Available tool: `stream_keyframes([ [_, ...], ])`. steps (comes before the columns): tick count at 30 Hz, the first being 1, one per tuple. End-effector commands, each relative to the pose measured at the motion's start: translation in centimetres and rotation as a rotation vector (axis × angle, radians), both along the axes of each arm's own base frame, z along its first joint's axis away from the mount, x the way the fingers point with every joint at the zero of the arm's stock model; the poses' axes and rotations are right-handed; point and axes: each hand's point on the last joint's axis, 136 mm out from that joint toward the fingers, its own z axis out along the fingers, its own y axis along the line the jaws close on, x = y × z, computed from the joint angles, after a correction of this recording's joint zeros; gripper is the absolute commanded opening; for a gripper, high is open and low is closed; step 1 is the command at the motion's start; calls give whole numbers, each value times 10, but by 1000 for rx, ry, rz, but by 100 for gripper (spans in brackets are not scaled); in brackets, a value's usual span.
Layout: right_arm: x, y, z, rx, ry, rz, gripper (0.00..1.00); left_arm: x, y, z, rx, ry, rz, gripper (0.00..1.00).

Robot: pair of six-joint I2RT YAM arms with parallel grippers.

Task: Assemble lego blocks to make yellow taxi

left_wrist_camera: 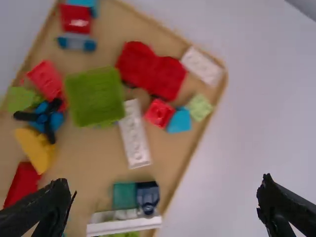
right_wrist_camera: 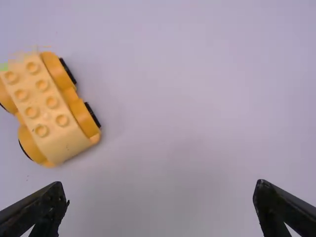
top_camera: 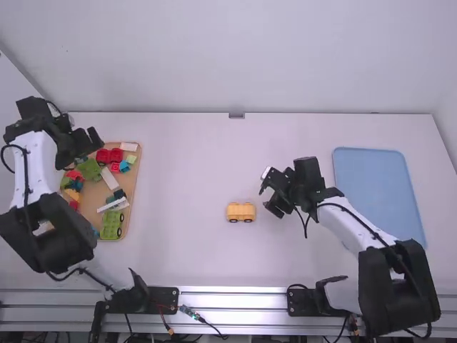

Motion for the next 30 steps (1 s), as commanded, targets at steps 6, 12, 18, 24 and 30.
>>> stream_keyframes([
  [6,3,1,31,39,-77,-30,99,-23,47,-43,-73,110,161,99],
  [12,0,6,35,45,-88,0,99,-31,65,-71,-87,149,170,99],
  [18,-3,12,35,35,-100,39,99,-28,69,-91,-74,135,167,67],
  [24,-2,16,37,40,-113,47,99,-34,63,-117,-118,139,265,77],
  [30,0,16,38,47,-115,39,99,-49,76,-129,-42,198,331,72],
])
